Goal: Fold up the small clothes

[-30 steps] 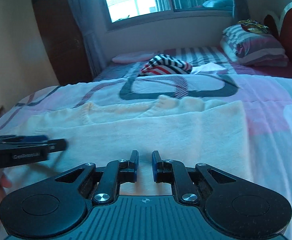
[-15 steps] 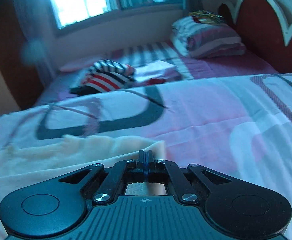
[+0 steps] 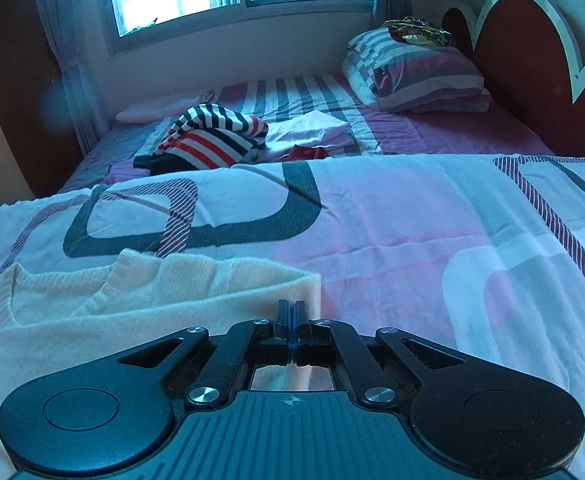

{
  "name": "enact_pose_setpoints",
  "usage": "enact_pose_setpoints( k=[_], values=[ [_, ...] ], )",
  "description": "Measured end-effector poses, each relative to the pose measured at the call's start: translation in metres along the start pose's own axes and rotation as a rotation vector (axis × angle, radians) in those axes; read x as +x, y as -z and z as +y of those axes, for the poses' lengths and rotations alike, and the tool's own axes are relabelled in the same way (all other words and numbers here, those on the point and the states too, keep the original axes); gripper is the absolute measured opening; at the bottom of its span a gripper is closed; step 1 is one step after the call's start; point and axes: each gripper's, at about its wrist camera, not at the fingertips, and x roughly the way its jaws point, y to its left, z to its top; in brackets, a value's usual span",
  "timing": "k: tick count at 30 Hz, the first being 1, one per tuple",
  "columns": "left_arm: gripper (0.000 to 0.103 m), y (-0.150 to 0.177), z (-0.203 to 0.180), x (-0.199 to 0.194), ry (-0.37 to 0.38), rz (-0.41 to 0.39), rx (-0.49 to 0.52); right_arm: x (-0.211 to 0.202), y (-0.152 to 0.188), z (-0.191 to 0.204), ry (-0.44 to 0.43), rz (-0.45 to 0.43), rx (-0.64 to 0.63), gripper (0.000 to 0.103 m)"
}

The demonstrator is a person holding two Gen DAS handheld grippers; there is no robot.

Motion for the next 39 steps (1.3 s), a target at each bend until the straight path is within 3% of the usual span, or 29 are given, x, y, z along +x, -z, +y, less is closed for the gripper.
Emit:
enact_pose_setpoints(
  k=[10, 12, 14, 15, 17, 21, 23, 25, 29, 31, 39],
  values=[
    [0.052, 0.018, 0.000, -0.023, 0.000, 0.005, 0.027, -0.040, 0.040, 0.005, -0.008, 0.037, -0.086, 0.000],
    [0.053, 0.021, -0.002, -0.034, 0.025, -0.037, 0.039, -0.054, 0.044, 0.006, -0.013, 0.010, -0.082, 0.000],
    [0.054, 0.025, -0.007, -0.036, 0.041, -0.026, 0.058, -0.068, 0.048, 0.009, -0.053, -0.025, -0.063, 0.000],
    [0.054, 0.027, -0.008, -0.032, 0.046, -0.004, 0.059, -0.070, 0.051, 0.012, -0.063, -0.031, -0.077, 0.000],
    [0.055, 0.032, -0.009, -0.026, 0.043, 0.027, 0.053, -0.057, 0.060, 0.017, -0.015, 0.046, -0.097, 0.000],
    [0.056, 0.030, -0.005, -0.036, 0.032, 0.001, 0.040, -0.072, 0.058, 0.016, -0.018, -0.010, -0.070, 0.000],
    [0.057, 0.032, -0.002, -0.032, 0.023, 0.035, 0.035, -0.078, 0.059, 0.014, -0.024, -0.040, -0.069, 0.000],
    [0.058, 0.035, 0.002, -0.031, 0.026, 0.036, 0.024, -0.063, 0.067, 0.013, -0.002, 0.054, -0.066, 0.000],
    [0.057, 0.035, 0.002, -0.035, 0.025, 0.037, 0.022, -0.079, 0.067, 0.014, -0.024, -0.009, -0.058, 0.000],
    [0.058, 0.038, 0.003, -0.032, 0.030, 0.037, 0.021, -0.072, 0.074, 0.017, -0.006, 0.036, -0.081, 0.000],
    [0.060, 0.041, 0.024, -0.051, 0.008, 0.012, -0.038, -0.090, 0.074, 0.019, -0.015, -0.001, -0.021, 0.000]
  ],
)
